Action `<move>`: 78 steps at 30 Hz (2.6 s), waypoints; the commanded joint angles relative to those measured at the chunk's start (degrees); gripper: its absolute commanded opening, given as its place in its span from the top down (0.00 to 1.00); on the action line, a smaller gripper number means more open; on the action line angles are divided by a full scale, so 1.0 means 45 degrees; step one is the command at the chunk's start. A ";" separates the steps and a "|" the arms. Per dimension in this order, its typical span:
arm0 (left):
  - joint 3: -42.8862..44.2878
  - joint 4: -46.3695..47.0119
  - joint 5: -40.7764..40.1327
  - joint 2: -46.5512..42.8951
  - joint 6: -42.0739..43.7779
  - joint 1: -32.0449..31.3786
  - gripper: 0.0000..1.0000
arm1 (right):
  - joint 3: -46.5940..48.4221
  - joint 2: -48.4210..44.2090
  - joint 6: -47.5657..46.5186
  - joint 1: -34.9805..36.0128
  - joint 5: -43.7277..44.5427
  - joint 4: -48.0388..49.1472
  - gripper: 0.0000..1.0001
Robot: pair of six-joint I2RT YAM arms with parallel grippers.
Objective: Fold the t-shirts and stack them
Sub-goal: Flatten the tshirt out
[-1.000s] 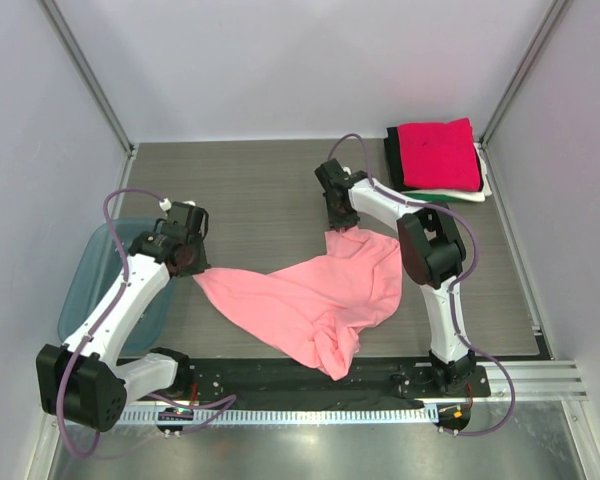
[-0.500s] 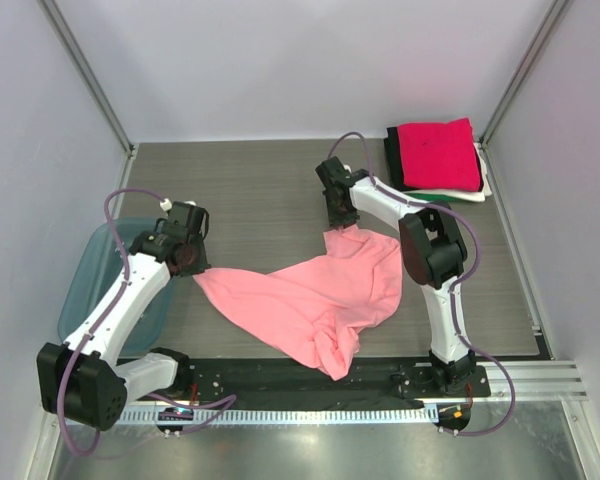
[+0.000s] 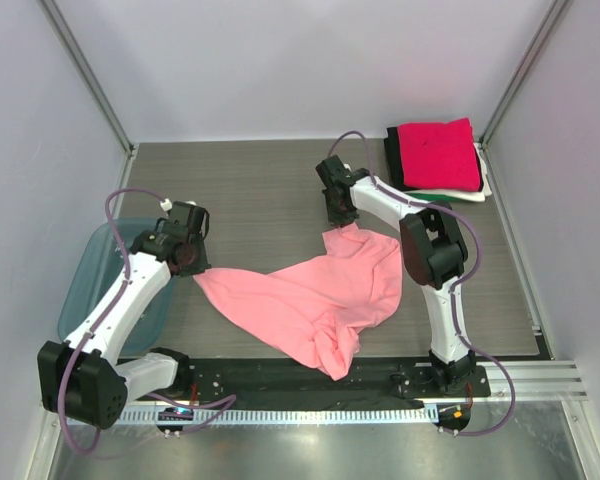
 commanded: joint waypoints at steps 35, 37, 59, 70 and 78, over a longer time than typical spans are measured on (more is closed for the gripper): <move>0.3959 -0.0720 -0.0337 -0.0833 -0.0761 0.0086 1.00 | 0.1025 -0.7354 -0.0981 -0.1105 -0.0027 -0.1718 0.99; 0.5287 -0.1052 -0.0337 -0.0891 -0.0878 0.0067 1.00 | 0.1336 -0.8213 -0.1157 -0.1164 -0.0008 -0.1875 0.99; 1.3863 -0.1444 0.2221 -0.3332 -0.1054 0.0067 1.00 | 0.5359 -1.5011 -0.1957 -0.1203 -0.1706 -0.3262 0.99; 1.4493 -0.1014 0.1775 -0.3375 -0.1093 0.0086 0.99 | 0.6633 -1.4823 -0.2951 -0.0796 -0.0832 -0.3185 0.99; 0.9928 0.0816 0.0368 -0.1967 -0.0625 0.0067 0.97 | 0.4058 -1.1482 -0.3929 -0.0441 0.1688 -0.0766 0.99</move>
